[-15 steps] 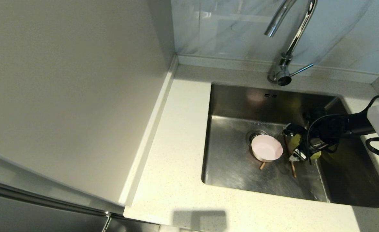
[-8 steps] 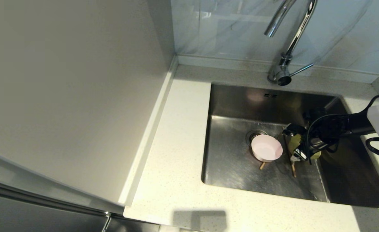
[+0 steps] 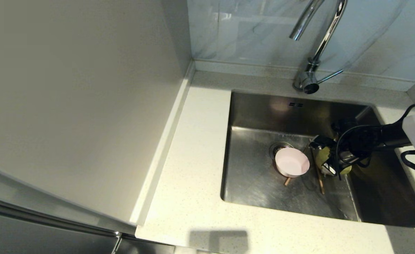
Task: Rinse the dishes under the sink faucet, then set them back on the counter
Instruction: Put a bowl back to the table from the sink
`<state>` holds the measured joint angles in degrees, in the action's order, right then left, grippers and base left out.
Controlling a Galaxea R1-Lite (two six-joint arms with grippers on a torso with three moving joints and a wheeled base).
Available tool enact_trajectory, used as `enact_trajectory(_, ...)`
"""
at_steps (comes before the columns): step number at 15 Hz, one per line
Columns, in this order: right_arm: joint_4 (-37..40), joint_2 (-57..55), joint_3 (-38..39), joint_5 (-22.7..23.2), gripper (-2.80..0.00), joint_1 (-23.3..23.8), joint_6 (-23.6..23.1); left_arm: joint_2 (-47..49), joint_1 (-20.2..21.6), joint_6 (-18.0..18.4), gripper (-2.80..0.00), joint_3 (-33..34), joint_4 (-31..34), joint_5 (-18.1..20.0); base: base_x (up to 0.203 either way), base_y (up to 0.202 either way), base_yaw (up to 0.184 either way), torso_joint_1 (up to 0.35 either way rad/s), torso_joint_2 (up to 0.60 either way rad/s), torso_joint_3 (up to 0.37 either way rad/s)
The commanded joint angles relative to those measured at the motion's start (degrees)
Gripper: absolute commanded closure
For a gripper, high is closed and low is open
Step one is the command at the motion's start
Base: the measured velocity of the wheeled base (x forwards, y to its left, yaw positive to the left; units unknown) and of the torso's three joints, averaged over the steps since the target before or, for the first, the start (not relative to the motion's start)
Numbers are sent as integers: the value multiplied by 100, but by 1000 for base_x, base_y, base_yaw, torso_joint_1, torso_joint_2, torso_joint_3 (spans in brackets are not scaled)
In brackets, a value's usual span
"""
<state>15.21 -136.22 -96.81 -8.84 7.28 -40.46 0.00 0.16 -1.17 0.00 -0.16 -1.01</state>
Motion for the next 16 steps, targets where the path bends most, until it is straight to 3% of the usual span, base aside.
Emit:
enact_trajectory(1, 8, 8, 4, -4, 0, 1, -24, -18, 2, -6, 0, 0, -2, -4, 0, 0, 0, 0, 0, 0)
enact_trajectory(10, 11, 348, 28, -65, 0, 3, 99, -18, 2, -6, 0, 0, -2, -4, 0, 0, 0, 0, 0, 0)
enact_trajectory(16, 26, 1942, 1316, -3, 0, -174, 146, -18, 2, -6, 0, 0, -2, -4, 0, 0, 0, 0, 0, 0)
